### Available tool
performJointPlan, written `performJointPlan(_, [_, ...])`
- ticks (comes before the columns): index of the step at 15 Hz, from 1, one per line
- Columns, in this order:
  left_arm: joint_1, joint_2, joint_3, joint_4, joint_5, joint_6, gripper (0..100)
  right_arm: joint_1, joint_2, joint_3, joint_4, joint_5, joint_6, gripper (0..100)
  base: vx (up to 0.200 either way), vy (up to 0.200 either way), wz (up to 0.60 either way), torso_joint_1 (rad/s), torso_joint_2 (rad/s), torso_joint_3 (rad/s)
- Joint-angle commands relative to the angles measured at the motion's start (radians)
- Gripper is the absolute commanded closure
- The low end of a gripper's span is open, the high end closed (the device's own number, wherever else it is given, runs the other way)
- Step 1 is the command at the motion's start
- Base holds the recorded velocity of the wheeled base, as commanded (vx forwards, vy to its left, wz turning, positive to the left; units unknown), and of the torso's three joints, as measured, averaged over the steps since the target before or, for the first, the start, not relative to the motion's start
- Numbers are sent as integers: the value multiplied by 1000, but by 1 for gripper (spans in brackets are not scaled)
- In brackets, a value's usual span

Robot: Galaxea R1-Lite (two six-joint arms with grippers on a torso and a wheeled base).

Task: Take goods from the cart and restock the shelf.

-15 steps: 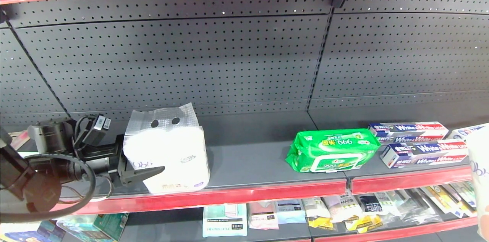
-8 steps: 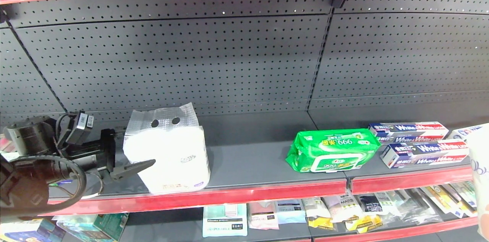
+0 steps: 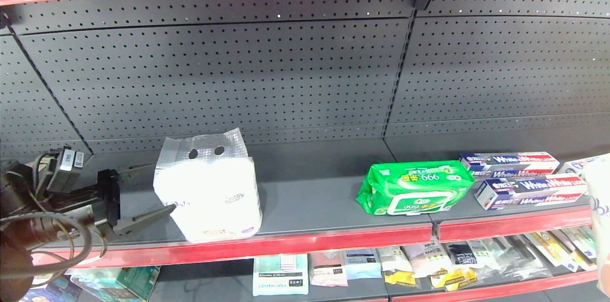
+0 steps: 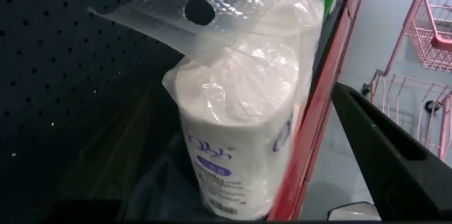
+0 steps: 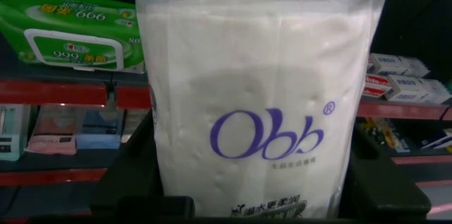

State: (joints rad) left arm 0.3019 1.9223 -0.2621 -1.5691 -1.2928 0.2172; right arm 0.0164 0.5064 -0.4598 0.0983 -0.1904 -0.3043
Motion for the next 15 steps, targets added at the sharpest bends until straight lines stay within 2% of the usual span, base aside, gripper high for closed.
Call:
performJointPlan(1, [23,-34,20,-2,1,-6,0,0,0,-7,1,0,-1,100,0,0,0,0,0,0])
performJointPlan(6, [51,-69,14,-2,1,-9,0,0,1,-20,3,0,-22,100,0,0,0,0,0,0])
performJointPlan(8, [88,-106,18,-2,10,-7,0,0,0,-22,1,0,-22,100,0,0,0,0,0,0])
performJointPlan(9, [88,-106,18,-2,10,-7,0,0,0,-22,1,0,-22,100,0,0,0,0,0,0])
performJointPlan(10, [126,-120,17,-2,76,-9,0,0,-6,-20,1,0,-22,100,0,0,0,0,0,0])
performJointPlan(11, [143,-125,15,-2,90,-9,0,0,-8,-20,1,0,-22,100,0,0,0,0,0,0])
performJointPlan(13, [210,-157,18,-2,141,-10,0,0,-8,-26,3,0,-22,100,0,0,0,0,0,0])
performJointPlan(15, [244,-175,20,-2,198,-29,0,0,-3,-28,1,2,-22,100,0,0,0,0,0,0])
